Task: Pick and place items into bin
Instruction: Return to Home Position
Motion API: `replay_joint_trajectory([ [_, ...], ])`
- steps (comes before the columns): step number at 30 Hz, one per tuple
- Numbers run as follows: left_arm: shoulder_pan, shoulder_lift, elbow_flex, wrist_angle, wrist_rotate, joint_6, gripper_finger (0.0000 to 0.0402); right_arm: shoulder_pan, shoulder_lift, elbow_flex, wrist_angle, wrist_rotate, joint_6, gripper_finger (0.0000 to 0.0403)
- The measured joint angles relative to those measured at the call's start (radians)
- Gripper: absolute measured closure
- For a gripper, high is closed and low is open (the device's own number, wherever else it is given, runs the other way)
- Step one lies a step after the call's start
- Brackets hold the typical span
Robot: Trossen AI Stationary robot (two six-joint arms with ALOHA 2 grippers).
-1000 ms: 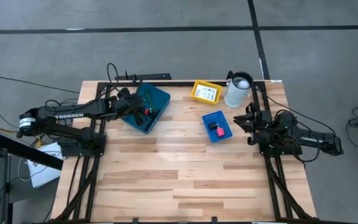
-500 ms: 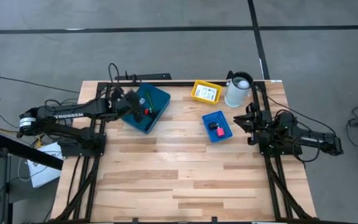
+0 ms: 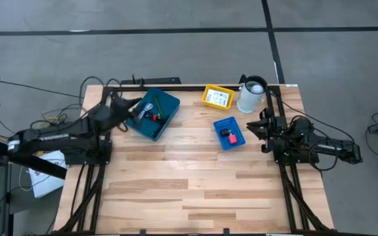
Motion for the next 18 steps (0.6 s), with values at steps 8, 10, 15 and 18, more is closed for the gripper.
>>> replay_joint_trajectory([
  [8, 0.009, -0.264, -0.359, 0.339, 0.090, 0.050, 0.0282, 0.000, 0.000, 0.001, 0.000, 0.000, 0.000, 0.0348],
  [10, 0.009, -0.317, -0.410, 0.375, 0.125, 0.074, 0.0282, 0.000, 0.000, 0.001, 0.000, 0.000, 0.000, 0.0348],
  [15, 0.008, -0.466, -0.450, 0.376, 0.223, 0.146, 0.0282, 0.000, 0.000, 0.001, 0.000, 0.000, 0.000, 0.0348],
  [18, 0.008, -0.554, -0.451, 0.330, 0.277, 0.183, 0.0282, 0.000, 0.000, 0.001, 0.000, 0.000, 0.000, 0.0348],
])
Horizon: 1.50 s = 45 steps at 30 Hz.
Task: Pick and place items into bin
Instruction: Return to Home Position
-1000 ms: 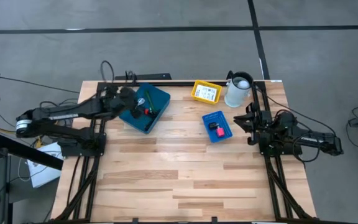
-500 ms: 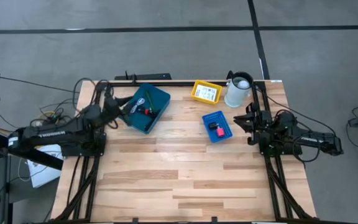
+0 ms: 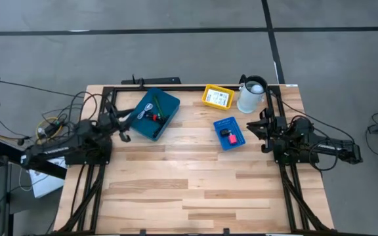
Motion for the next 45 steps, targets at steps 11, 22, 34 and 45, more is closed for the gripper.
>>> replay_joint_trajectory([
  [11, 0.000, -0.095, 0.003, -0.059, 0.101, 0.101, 0.0282, 0.000, 0.000, 0.000, 0.000, 0.000, 0.000, 0.0348],
  [22, 0.000, -0.094, 0.003, -0.198, 0.096, -0.054, 0.0282, 0.000, 0.000, 0.000, 0.000, 0.000, 0.000, 0.0348],
  [34, 0.000, -0.089, 0.005, -0.337, 0.096, -0.060, 0.0282, 0.000, 0.000, 0.000, 0.000, 0.000, 0.000, 0.0348],
  [45, 0.000, -0.088, 0.005, -0.340, 0.095, -0.064, 0.0282, 0.000, 0.000, 0.000, 0.000, 0.000, 0.000, 0.0348],
])
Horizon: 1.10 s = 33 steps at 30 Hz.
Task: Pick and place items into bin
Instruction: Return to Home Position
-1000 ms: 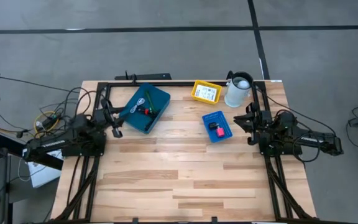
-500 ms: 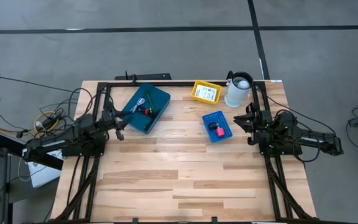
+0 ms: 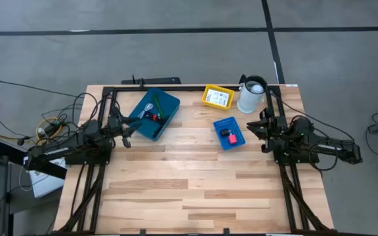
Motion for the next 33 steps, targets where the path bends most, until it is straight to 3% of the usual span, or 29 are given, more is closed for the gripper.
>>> replay_joint_trajectory([
  [33, 0.000, 0.000, 0.000, -0.003, -0.002, 0.000, 0.0282, 0.000, 0.000, 0.000, 0.000, 0.000, 0.000, 0.0348],
])
